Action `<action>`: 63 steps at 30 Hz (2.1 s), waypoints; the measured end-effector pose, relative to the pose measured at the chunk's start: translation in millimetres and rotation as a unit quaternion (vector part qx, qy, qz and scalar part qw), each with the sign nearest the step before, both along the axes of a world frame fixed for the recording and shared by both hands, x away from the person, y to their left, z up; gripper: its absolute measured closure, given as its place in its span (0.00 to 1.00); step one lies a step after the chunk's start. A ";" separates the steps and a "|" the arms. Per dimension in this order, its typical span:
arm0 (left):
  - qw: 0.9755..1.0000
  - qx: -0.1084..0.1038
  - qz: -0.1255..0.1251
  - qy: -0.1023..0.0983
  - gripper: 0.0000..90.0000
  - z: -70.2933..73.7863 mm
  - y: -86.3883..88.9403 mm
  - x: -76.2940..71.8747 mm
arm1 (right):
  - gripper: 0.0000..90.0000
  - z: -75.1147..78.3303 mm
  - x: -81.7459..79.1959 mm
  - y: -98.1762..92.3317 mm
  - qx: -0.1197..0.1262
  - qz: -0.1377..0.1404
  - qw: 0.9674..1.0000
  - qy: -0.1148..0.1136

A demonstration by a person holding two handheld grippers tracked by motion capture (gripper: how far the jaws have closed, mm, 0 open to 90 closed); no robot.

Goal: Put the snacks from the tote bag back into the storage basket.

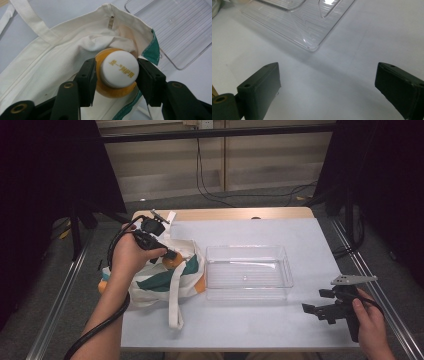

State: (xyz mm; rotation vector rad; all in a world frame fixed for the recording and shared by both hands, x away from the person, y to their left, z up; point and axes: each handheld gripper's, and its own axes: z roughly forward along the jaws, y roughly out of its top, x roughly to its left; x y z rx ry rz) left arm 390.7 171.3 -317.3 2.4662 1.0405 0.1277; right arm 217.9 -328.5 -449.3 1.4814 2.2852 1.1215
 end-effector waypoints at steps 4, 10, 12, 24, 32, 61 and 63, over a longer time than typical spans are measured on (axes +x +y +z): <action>1.000 0.005 0.004 0.003 0.60 0.2 -2.0 1.3 | 0.07 0.3 0.0 0.1 0.000 0.000 1.000 -0.001; 1.000 0.016 0.006 0.019 0.62 1.0 -5.2 3.8 | 0.07 0.2 0.0 0.1 0.000 -0.001 1.000 0.000; 1.000 0.012 0.008 0.017 0.62 0.3 -5.6 4.1 | 0.07 0.3 0.0 -0.2 0.000 0.001 1.000 -0.001; 0.999 0.044 -0.003 0.026 0.64 4.6 -10.2 6.7 | 0.07 0.3 0.0 0.1 -0.001 0.000 1.000 0.000; 0.998 0.051 0.003 0.035 0.65 5.9 -12.9 7.8 | 0.07 0.4 0.0 -0.3 0.000 0.001 1.000 -0.001; 0.995 0.080 0.014 0.056 0.66 32.3 -19.6 10.0 | 0.07 -0.2 1.2 -0.2 0.001 0.000 1.000 0.001; 0.995 0.080 0.013 0.057 0.66 35.3 -18.8 10.0 | 0.07 -0.2 1.3 -0.2 0.001 0.000 1.000 0.001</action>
